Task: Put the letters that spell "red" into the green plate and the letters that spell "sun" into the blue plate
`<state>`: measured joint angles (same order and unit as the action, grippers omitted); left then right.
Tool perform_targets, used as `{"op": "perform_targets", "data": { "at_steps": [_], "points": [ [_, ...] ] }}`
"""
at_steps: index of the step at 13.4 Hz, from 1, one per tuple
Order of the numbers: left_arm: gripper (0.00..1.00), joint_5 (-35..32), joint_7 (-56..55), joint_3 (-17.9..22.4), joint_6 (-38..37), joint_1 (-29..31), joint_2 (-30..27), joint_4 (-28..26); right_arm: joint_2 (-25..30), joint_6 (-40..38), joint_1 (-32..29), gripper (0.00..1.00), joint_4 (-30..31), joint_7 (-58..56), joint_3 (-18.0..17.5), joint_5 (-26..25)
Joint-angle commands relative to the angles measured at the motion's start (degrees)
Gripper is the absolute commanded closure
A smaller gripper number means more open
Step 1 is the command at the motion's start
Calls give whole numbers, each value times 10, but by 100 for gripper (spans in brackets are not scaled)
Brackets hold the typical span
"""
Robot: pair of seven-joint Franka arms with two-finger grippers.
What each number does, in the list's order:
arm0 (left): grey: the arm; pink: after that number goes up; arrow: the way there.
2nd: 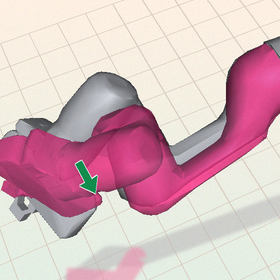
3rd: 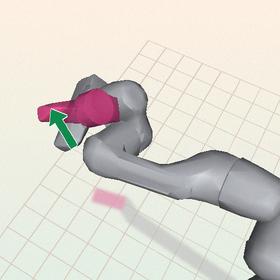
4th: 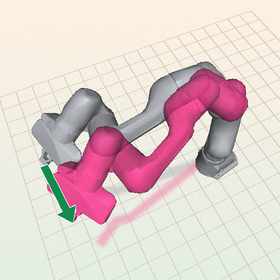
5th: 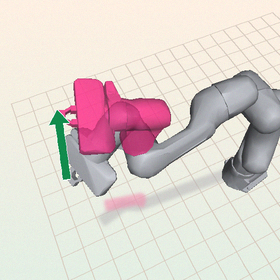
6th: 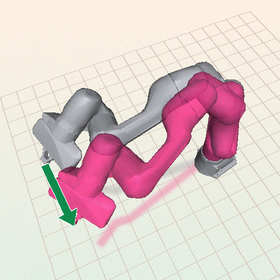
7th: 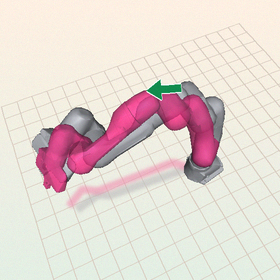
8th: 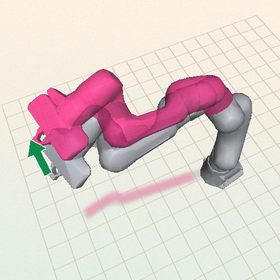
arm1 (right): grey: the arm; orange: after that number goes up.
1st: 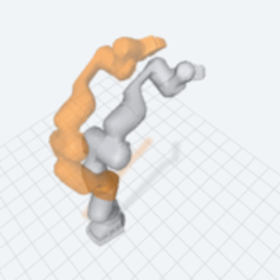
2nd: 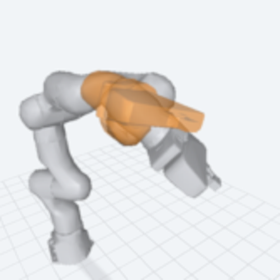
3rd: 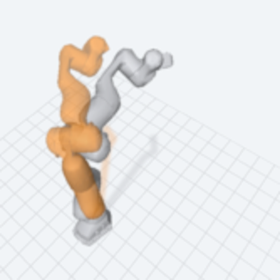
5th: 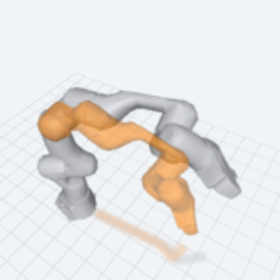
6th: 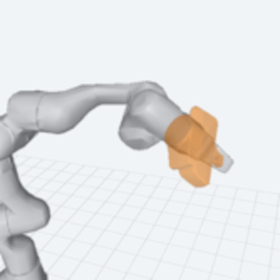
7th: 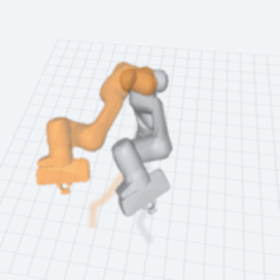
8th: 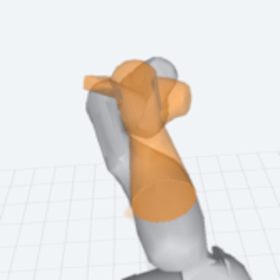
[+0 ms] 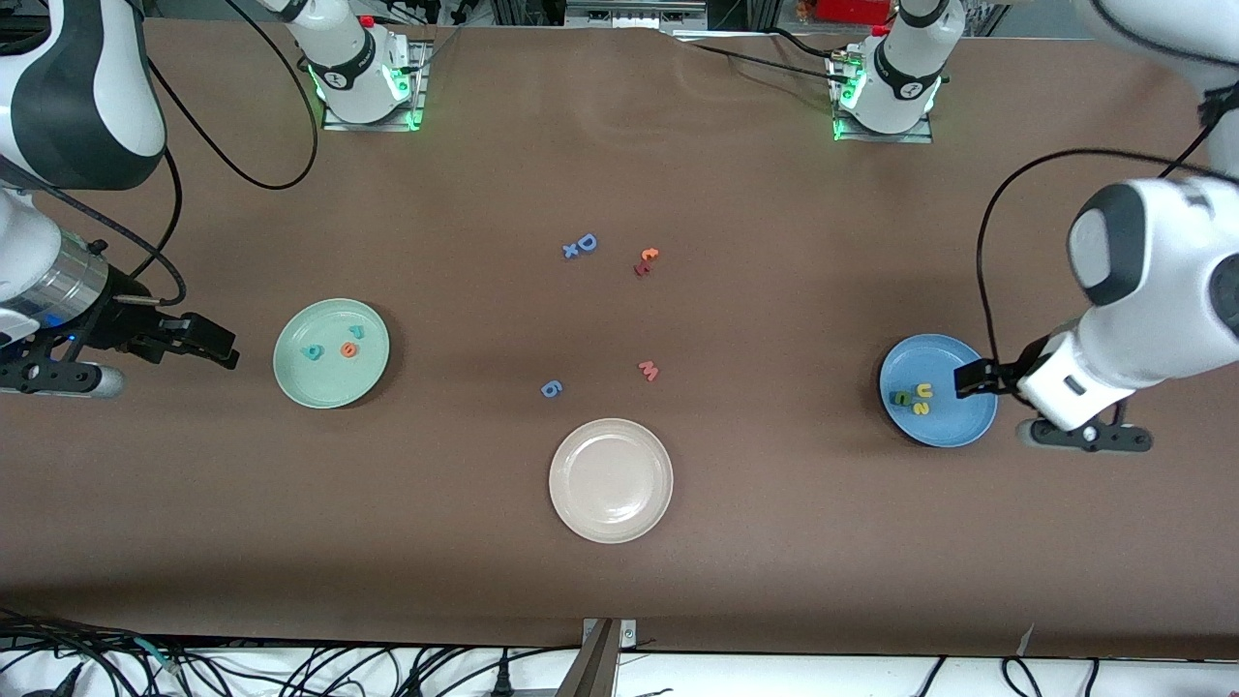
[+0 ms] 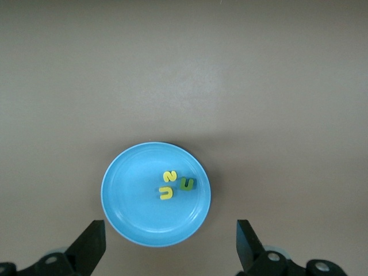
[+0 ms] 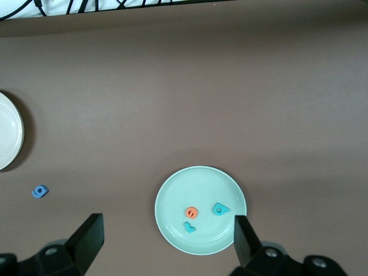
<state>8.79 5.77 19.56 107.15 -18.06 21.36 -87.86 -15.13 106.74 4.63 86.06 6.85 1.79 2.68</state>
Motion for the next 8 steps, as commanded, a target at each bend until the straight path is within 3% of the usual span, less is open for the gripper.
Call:
{"op": "perform_targets", "data": {
  "at_steps": [1, 2, 4, 6, 8],
  "points": [
    [0, -27, -10, 4, -4, -3, -77, -53, -2, -1, -2, 0, -7, -2, -1, -4],
    [0, -53, -7, -2, -6, 8, -94, -57, -2, -1, -2, 0, -7, -2, -1, -4],
    [0, -78, -3, -68, -8, 61, -113, -56, -2, -1, -2, 0, -7, -2, -1, -4],
    [0, -83, -1, -77, -11, 74, -129, -57, -2, -1, -2, 0, -7, -2, -1, -4],
    [0, -83, 26, -118, -19, 113, -145, -56, -2, -1, -2, 0, -6, -2, -1, -5]
  ]
}}
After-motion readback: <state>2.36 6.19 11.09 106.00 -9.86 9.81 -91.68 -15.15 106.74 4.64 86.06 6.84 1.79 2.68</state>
